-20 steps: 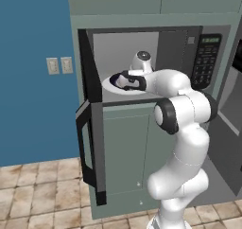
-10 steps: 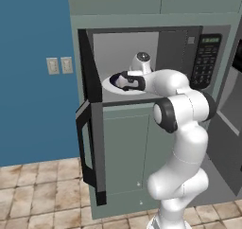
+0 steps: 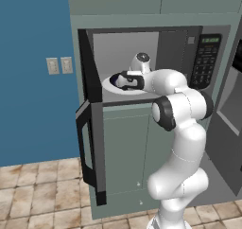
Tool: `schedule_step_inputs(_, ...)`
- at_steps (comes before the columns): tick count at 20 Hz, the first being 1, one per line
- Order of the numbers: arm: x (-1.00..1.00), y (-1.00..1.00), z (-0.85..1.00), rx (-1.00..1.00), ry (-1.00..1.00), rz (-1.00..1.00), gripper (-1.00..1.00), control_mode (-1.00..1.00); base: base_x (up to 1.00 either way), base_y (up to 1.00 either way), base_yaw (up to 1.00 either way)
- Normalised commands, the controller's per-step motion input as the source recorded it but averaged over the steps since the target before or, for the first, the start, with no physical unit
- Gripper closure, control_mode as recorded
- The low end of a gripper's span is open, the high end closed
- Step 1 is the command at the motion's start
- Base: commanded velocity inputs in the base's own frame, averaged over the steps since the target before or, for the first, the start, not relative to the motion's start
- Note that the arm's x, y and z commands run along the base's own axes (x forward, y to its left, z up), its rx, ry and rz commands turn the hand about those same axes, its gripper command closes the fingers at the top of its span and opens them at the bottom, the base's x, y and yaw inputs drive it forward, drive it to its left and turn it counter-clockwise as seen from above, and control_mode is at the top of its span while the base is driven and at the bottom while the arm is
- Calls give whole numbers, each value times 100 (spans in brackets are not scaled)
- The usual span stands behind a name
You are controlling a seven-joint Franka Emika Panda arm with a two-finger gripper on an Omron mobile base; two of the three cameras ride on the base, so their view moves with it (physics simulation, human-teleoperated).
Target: Transport the fish from the fridge to the microwave and turn on the microwave.
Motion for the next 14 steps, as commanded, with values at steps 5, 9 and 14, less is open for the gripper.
schedule_step_inputs(5,13,-2,-2,0,0,3,100,-100,0,0,0)
schedule_step_inputs(9,12,-1,-3,-1,0,2,100,-100,0,0,0)
schedule_step_inputs(14,8,-2,0,-1,0,2,100,-100,0,0,0)
